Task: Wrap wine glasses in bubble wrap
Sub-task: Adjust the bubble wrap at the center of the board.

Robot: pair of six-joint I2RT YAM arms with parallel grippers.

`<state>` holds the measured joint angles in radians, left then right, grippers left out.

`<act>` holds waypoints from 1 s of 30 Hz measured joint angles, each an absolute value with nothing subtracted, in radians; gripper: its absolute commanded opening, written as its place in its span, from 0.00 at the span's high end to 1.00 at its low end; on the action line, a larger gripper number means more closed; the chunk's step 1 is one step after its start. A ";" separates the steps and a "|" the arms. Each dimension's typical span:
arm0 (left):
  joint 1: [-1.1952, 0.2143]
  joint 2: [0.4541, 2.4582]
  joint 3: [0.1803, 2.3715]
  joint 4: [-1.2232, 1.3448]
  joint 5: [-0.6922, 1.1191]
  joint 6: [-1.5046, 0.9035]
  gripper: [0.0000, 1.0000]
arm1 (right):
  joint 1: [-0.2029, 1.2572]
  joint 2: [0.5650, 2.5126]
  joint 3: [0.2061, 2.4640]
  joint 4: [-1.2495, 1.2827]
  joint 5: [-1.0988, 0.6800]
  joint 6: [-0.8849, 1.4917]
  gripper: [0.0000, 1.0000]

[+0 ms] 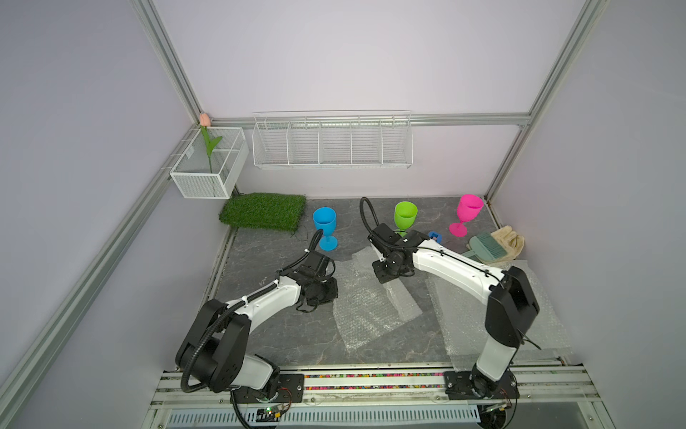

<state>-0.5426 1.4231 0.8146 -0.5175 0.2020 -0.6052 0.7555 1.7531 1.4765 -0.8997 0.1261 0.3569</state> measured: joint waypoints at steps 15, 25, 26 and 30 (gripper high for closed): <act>-0.424 1.393 1.027 -0.930 0.078 -0.406 1.00 | 0.524 1.601 1.177 -0.831 -0.064 0.442 0.90; -0.422 1.629 1.046 -0.956 -0.029 -0.353 1.00 | 0.514 1.710 1.155 -0.822 0.092 0.446 0.63; -0.422 1.630 1.050 -0.956 -0.039 -0.349 1.00 | 0.514 1.710 1.159 -0.836 0.121 0.447 0.59; -0.421 1.637 1.095 -0.959 -0.065 -0.330 0.78 | 0.513 1.708 1.191 -0.888 0.204 0.435 0.52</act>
<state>-0.4213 1.6375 1.0950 -0.9592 -0.0647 -0.3302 0.5129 1.7084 1.1908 -0.8883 0.2043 0.4347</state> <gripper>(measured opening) 0.144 0.460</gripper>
